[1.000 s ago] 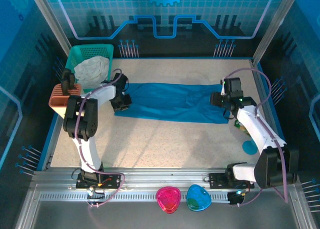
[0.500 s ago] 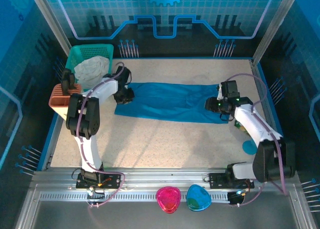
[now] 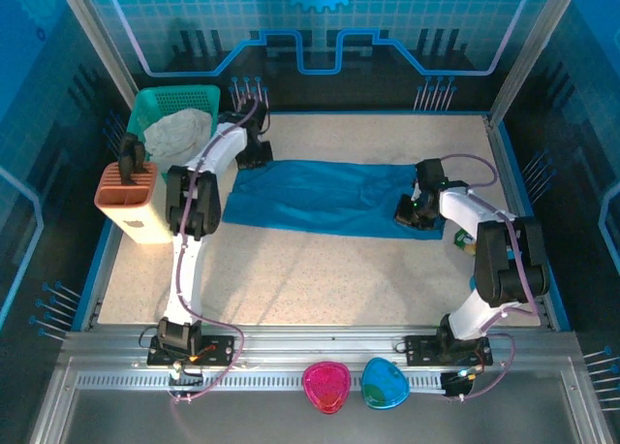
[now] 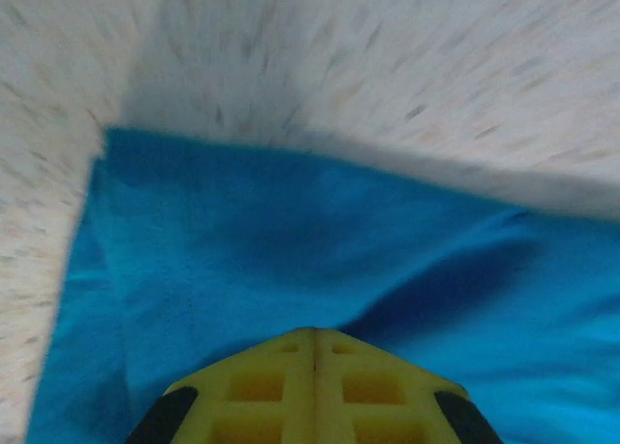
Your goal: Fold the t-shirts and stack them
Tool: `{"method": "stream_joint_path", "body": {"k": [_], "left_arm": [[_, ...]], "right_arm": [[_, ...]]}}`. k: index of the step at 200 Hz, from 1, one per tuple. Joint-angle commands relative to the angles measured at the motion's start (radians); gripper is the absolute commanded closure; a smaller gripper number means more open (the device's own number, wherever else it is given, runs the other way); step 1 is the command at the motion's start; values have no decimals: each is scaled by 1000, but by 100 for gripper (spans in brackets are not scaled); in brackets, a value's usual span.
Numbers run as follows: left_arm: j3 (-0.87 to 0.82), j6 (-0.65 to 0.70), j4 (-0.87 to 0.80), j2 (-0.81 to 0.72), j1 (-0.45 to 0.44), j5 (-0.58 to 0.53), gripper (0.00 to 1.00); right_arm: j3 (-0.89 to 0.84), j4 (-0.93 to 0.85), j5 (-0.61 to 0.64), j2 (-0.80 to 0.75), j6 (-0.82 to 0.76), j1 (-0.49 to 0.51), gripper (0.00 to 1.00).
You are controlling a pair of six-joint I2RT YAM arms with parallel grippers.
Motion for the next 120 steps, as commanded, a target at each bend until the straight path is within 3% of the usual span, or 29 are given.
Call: {"method": "stream_joint_path", "body": {"k": [1, 48, 120], "left_arm": [[7, 4, -63, 31, 7, -18, 96], [-111, -1, -41, 10, 7, -15, 98], [-689, -73, 166, -338, -28, 13, 98]], "right_arm": [[41, -22, 47, 59, 9, -27, 100], [169, -75, 125, 188, -25, -47, 100], [564, -232, 131, 477, -138, -72, 100]]}}
